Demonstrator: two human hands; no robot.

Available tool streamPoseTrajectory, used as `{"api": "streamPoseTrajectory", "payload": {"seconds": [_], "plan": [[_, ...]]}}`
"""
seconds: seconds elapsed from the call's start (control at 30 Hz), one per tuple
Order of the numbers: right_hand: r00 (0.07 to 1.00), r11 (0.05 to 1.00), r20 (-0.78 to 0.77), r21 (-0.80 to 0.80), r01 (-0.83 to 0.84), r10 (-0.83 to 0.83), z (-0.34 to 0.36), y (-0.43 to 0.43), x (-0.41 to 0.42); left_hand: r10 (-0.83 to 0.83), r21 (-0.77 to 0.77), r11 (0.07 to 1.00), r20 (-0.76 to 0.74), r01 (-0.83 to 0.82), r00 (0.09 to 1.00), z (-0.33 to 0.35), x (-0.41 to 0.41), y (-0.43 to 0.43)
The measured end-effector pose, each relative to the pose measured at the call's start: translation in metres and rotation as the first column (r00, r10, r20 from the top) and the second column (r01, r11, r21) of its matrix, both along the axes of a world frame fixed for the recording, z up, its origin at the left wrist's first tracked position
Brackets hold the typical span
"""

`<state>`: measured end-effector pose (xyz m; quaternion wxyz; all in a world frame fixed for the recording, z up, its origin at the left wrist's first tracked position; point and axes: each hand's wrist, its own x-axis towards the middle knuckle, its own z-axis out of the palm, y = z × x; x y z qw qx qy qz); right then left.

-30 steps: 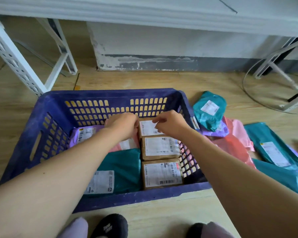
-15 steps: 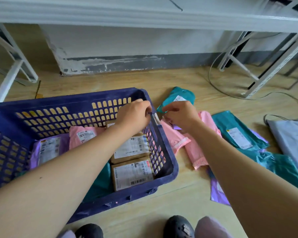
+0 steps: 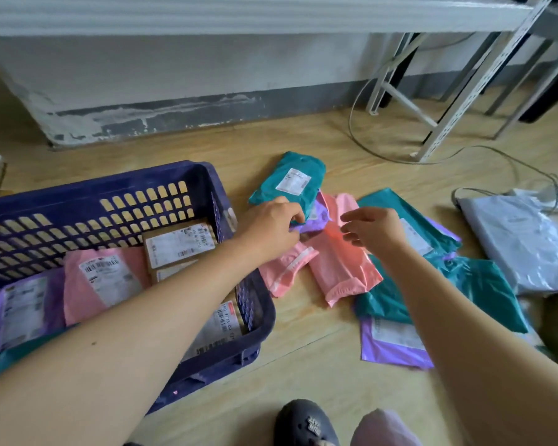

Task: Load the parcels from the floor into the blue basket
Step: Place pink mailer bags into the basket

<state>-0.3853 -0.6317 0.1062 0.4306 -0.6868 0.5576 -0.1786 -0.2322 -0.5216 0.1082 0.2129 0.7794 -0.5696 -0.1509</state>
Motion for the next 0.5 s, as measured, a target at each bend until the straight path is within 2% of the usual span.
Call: {"api": "streamPoseTrajectory", "payload": {"seconds": [0.07, 0.37, 0.43, 0.5], "plan": [[0.999, 0.998, 0.008, 0.029, 0.051, -0.051, -0.008, -0.006, -0.015, -0.03, 0.041, 0.999, -0.037, 0.032, 0.999, -0.005, -0.012, -0.012], [0.989, 0.985, -0.056, 0.1, 0.144, -0.139, -0.044, -0.01, -0.04, -0.108, 0.235, 0.966, -0.019, 0.109, 0.994, -0.019, -0.038, -0.042], [0.986, 0.983, -0.102, 0.115, 0.141, -0.13, -0.047, -0.002, -0.04, -0.141, 0.291, 0.946, -0.03, 0.144, 0.99, -0.024, -0.042, -0.042], [0.961, 0.964, -0.182, 0.132, 0.233, -0.207, -0.092, -0.042, -0.056, -0.183, 0.372, 0.907, -0.066, 0.194, 0.981, -0.067, -0.065, -0.096]]}}
